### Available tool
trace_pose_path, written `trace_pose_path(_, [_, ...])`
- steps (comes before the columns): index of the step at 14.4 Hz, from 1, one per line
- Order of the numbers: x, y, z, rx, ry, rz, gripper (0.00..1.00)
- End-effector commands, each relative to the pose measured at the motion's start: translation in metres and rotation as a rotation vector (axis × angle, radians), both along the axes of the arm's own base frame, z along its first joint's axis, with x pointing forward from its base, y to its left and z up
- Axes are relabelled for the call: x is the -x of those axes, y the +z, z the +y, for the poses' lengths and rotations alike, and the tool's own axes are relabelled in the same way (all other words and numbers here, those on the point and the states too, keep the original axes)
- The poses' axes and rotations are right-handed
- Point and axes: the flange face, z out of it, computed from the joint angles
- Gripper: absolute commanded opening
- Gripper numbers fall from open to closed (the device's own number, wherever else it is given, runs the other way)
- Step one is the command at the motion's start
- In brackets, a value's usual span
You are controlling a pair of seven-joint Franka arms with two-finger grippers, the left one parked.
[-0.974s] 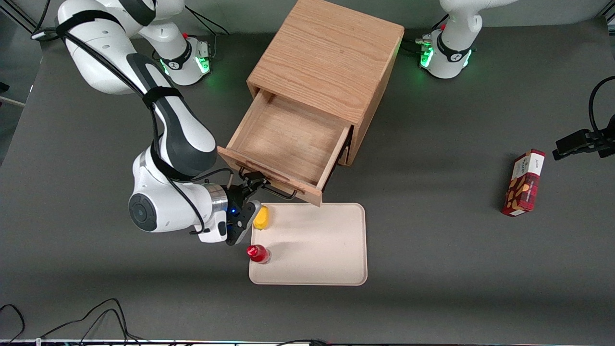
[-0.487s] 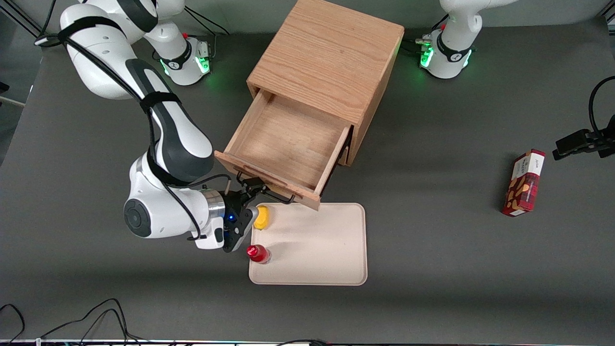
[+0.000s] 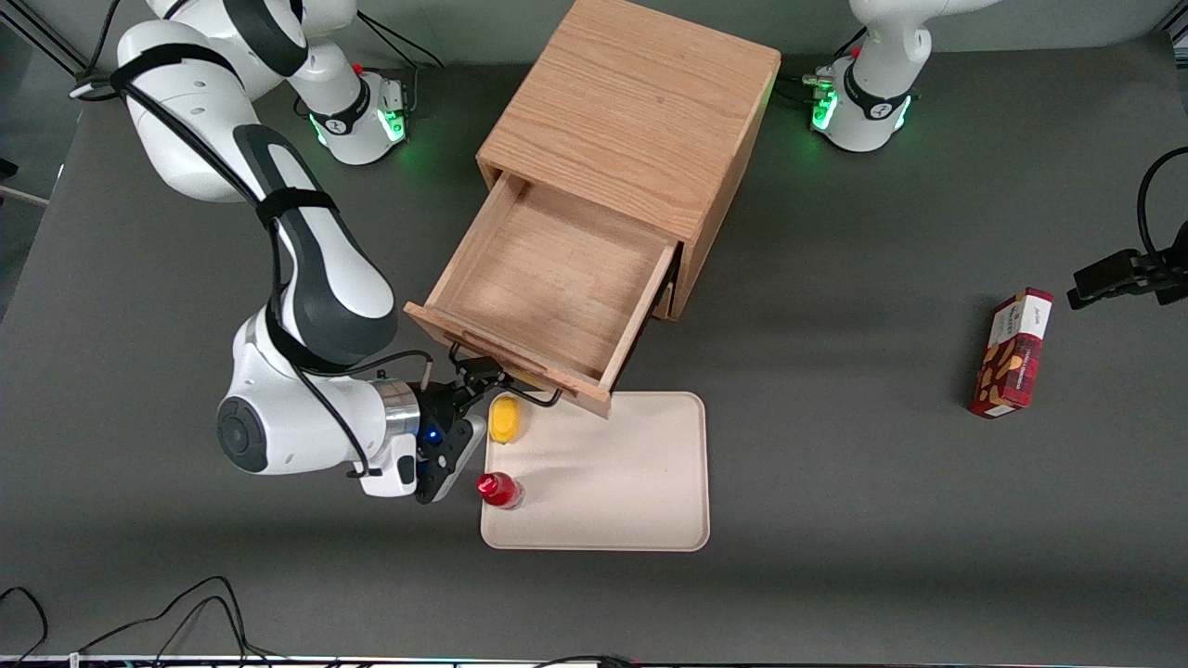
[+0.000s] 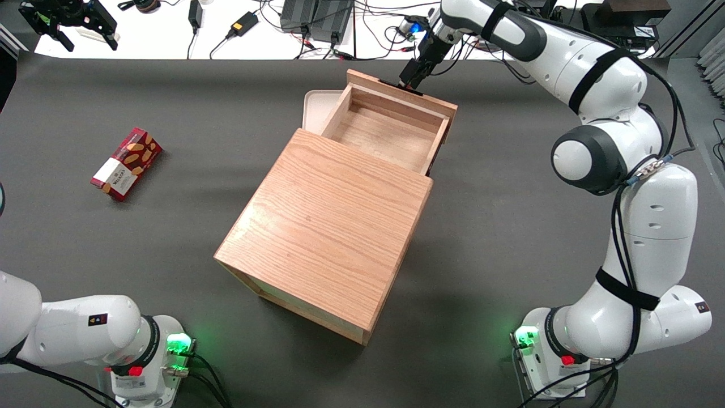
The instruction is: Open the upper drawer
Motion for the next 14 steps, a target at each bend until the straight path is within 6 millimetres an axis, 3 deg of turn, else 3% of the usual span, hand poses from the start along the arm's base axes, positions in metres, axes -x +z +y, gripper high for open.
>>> trace_pose_path(1, [-0.001, 0.049, -0.007, 0.021, -0.004, -0.065, 1.00])
trace_pose_path(3, [0.003, 0.089, -0.017, 0.060, -0.002, -0.132, 1.00])
trace_pose_path(6, [0.029, 0.158, -0.031, 0.149, 0.016, -0.174, 1.00])
trace_pose_path(8, [0.045, 0.201, -0.051, 0.245, -0.024, -0.215, 1.00])
trace_pose_path(10, [0.075, 0.257, -0.064, 0.361, -0.075, -0.270, 1.00])
trace_pose_path(14, [0.171, 0.352, -0.110, 0.476, -0.273, -0.210, 1.00])
